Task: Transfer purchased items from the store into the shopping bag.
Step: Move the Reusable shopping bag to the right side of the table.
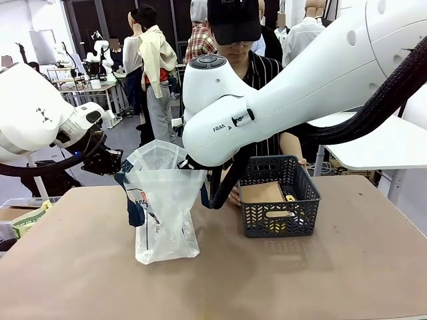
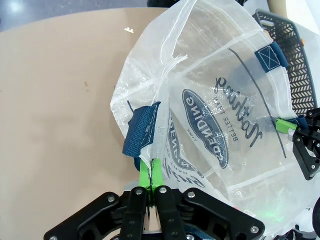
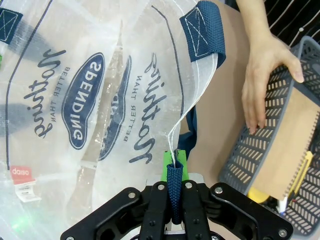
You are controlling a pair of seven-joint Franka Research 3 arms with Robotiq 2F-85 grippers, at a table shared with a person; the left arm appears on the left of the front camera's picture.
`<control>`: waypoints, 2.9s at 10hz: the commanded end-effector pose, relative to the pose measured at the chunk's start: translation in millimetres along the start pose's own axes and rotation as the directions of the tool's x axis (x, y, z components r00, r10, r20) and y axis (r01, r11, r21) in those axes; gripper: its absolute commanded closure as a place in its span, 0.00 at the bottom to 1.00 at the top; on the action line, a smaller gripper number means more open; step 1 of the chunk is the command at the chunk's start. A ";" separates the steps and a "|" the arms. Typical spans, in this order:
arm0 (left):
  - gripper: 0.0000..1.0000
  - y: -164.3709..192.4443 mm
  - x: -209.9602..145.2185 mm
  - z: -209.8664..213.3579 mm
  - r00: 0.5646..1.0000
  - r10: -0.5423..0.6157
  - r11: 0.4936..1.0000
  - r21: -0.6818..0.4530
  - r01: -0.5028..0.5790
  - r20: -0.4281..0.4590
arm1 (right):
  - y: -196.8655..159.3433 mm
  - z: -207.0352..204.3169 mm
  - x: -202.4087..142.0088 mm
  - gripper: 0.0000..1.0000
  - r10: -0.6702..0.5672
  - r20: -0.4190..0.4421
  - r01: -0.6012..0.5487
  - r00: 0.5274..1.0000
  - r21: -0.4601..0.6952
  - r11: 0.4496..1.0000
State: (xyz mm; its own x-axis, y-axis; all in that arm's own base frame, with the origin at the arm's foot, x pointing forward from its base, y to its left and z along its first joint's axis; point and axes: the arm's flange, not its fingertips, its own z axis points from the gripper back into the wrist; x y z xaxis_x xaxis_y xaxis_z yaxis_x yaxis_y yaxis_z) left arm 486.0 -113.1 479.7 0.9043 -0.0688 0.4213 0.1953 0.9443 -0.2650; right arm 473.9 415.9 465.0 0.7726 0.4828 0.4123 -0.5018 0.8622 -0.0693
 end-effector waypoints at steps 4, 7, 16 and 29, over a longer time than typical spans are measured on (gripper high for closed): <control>1.00 0.1 0.1 1.8 1.000 0.000 1.000 0.001 0.000 0.006 | -0.9 -1.4 -1.1 1.00 -0.006 -0.005 0.006 1.000 -0.001 1.000; 1.00 0.1 0.1 1.8 1.000 0.000 1.000 0.001 0.000 0.006 | -0.9 -1.4 -1.1 1.00 -0.006 -0.005 0.006 1.000 -0.001 1.000; 1.00 0.1 0.1 1.8 1.000 0.000 1.000 0.001 0.000 0.006 | -0.9 -1.4 -1.1 1.00 -0.006 -0.005 0.006 1.000 -0.001 1.000; 1.00 0.1 0.1 1.8 1.000 0.000 1.000 0.001 0.000 0.006 | -0.9 -1.4 -1.1 1.00 -0.006 -0.005 0.006 1.000 -0.001 1.000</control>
State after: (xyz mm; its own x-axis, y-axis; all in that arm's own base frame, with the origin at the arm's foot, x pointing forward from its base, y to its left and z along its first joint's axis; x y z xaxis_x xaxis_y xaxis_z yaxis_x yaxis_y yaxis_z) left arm 486.0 -113.1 479.7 0.9043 -0.0688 0.4214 0.1953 0.9443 -0.2650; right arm 473.9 415.9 465.0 0.7726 0.4827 0.4123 -0.5018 0.8622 -0.0693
